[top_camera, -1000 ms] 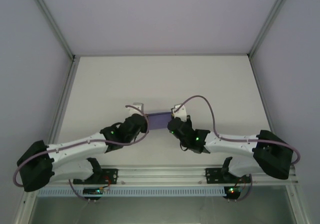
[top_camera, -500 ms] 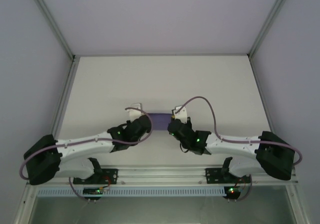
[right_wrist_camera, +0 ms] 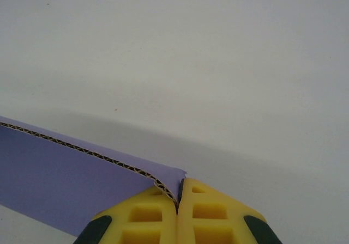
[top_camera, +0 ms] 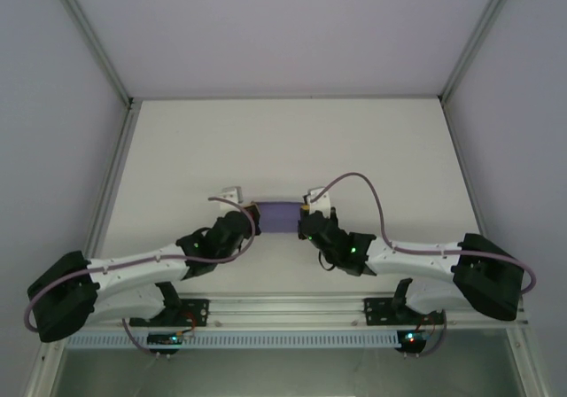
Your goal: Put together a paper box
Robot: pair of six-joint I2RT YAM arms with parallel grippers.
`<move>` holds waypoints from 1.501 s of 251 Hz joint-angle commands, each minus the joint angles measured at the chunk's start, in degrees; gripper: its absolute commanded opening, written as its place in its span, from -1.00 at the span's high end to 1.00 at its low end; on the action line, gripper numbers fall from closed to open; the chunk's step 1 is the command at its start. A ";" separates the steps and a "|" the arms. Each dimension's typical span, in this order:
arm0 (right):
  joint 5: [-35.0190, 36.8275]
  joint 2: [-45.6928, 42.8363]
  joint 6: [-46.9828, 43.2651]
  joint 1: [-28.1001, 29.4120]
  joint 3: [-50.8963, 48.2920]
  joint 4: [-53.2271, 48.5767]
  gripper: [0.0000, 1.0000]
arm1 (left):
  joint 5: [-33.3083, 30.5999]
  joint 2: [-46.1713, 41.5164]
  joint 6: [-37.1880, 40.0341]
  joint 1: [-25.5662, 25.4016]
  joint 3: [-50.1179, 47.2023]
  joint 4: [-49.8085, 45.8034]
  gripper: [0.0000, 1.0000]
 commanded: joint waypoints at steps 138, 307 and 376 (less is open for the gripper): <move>-4.79 0.53 -3.70 1.53 -0.93 -6.22 0.93 | -1.79 0.22 -0.90 -2.28 -10.67 -10.35 1.00; -22.70 -9.82 -6.34 -8.60 5.36 -6.18 0.05 | -4.28 0.44 5.74 -4.01 -4.81 -10.25 1.00; -29.26 -5.92 0.40 -18.41 9.65 -11.19 0.05 | -4.13 2.92 7.30 -4.71 -2.92 -9.62 1.00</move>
